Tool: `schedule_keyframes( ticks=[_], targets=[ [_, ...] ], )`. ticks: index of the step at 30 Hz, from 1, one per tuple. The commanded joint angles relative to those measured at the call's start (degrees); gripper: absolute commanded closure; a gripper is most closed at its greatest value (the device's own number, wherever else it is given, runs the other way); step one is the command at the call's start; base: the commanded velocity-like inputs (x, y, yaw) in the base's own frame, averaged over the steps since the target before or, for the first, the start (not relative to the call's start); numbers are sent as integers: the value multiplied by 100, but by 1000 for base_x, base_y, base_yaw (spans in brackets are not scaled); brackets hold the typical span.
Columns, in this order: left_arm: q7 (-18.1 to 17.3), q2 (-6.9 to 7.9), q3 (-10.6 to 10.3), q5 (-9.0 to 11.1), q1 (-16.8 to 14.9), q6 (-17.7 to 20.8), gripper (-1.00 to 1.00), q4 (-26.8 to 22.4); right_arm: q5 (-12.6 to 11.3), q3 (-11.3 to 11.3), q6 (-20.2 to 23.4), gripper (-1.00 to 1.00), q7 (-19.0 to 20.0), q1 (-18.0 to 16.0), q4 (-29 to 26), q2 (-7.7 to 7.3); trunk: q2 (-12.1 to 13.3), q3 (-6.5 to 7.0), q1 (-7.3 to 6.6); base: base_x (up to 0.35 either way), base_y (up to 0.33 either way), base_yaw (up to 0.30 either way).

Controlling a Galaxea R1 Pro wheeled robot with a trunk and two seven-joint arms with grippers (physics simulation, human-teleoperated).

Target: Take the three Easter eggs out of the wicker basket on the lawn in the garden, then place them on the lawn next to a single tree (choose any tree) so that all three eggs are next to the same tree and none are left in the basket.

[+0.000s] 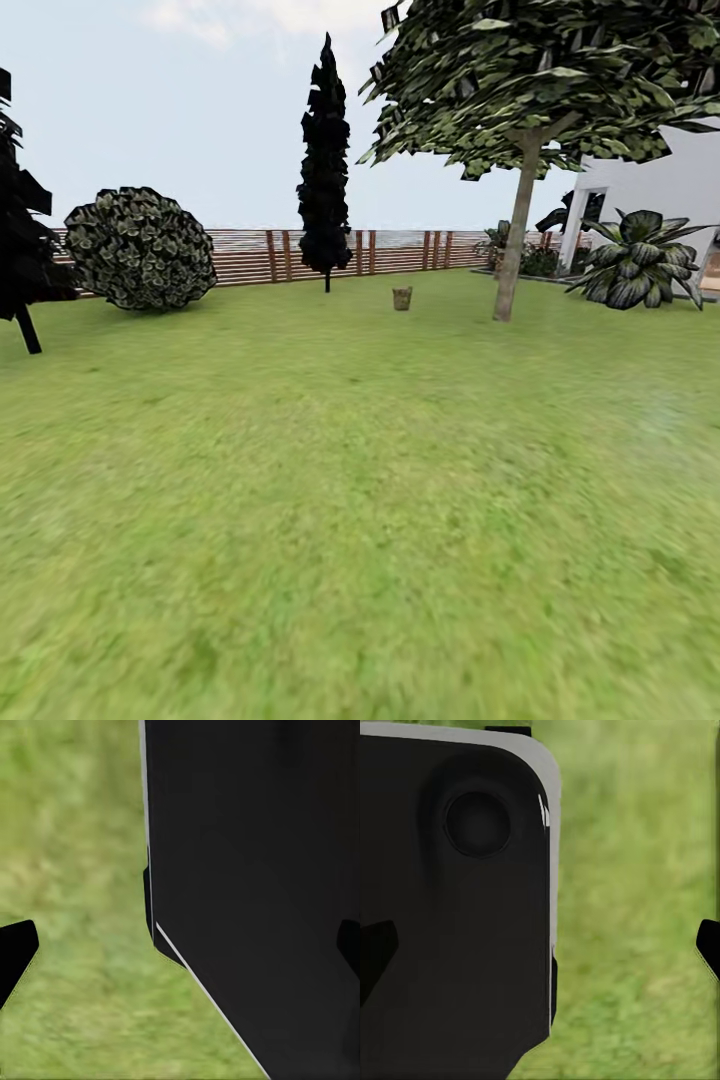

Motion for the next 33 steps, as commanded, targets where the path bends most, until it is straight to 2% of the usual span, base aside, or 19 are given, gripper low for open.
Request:
schedule_keyframes(
  ticks=[1,18,33],
  targets=[
    [-2,1,1,1,-2,0,-100,-2,2,1,-3,-100,-2,-3,2,0,-2,-4,3,332,0,0],
    [-18,7,-2,1,0,0,-100,-2,2,-2,-3,-100,-2,-3,2,0,-2,-4,3,333,5,0],
    [-29,7,-6,1,0,9,-100,-2,6,16,-3,-100,-2,-3,2,0,-2,-4,3,306,189,-33]
  ],
)
